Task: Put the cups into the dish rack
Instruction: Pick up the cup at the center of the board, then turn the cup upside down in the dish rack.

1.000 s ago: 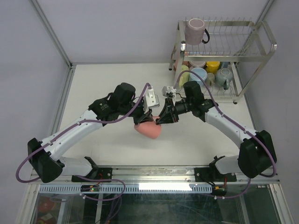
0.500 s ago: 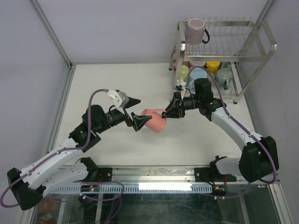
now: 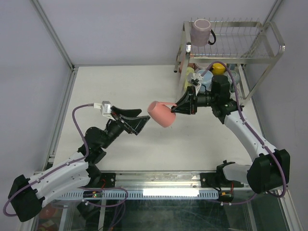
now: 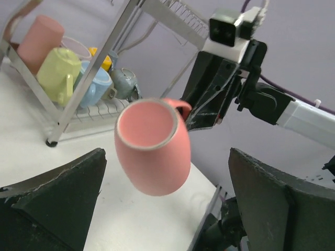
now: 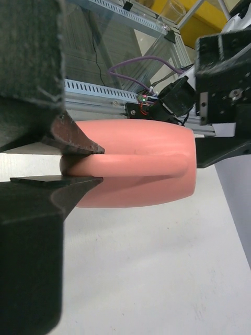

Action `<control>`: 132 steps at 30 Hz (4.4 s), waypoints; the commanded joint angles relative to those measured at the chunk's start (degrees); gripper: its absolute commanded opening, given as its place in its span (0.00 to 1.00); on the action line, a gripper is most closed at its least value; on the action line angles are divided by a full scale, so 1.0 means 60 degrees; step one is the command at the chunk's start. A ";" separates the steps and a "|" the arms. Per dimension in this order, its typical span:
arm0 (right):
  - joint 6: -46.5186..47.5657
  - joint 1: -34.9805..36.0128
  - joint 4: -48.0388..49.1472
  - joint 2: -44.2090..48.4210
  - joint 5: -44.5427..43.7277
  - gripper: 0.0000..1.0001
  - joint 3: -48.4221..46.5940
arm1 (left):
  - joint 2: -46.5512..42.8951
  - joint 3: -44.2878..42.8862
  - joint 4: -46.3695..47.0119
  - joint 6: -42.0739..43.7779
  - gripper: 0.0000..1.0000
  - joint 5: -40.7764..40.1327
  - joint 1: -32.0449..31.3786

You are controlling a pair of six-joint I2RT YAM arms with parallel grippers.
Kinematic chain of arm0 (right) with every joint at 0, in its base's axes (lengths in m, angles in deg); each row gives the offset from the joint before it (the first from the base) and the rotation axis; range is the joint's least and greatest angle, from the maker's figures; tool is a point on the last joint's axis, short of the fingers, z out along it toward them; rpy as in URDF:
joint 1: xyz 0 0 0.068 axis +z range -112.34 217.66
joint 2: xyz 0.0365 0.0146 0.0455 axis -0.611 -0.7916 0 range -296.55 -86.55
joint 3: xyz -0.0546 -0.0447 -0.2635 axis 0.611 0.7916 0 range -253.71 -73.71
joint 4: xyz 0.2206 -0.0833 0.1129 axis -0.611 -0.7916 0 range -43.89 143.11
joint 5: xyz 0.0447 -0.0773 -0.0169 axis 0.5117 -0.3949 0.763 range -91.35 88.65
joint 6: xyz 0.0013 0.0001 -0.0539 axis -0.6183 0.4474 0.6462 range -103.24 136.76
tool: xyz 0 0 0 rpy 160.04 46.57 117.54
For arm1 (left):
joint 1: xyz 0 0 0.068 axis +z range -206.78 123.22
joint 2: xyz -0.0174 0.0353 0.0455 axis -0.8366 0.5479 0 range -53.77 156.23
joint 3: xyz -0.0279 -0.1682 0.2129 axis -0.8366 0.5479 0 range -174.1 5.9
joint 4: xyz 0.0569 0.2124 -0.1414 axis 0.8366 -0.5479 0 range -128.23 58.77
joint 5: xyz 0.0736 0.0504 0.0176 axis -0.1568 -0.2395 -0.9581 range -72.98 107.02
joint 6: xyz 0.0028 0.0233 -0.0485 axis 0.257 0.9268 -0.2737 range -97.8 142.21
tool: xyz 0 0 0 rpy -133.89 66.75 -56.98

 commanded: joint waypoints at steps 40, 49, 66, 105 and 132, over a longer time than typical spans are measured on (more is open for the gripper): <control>-0.1353 0.0446 0.2698 -0.0405 0.0882 0.39 0.0761 | 0.4499 -0.0392 0.5078 0.0608 0.00 0.0719 -0.0738; 0.7238 0.0746 -0.7380 -0.1356 -0.1017 0.74 -0.2783 | 0.3045 -0.2480 -0.1434 0.4254 0.00 0.1534 -0.0734; 0.6706 0.2740 -0.6300 -0.0758 -0.3981 0.69 -0.2104 | 0.3469 -0.4496 -0.4036 0.5652 0.00 0.2817 -0.0741; 0.5714 -0.1184 -0.7234 -0.0099 -0.2785 0.00 -0.6804 | -0.0475 -0.3563 -0.4608 0.5490 0.99 -0.0665 -0.0736; -0.0314 -0.6552 -0.2730 -0.5555 -0.4351 0.00 -1.3562 | -0.0300 -0.3830 -0.6558 0.6625 0.99 -0.2164 -0.0734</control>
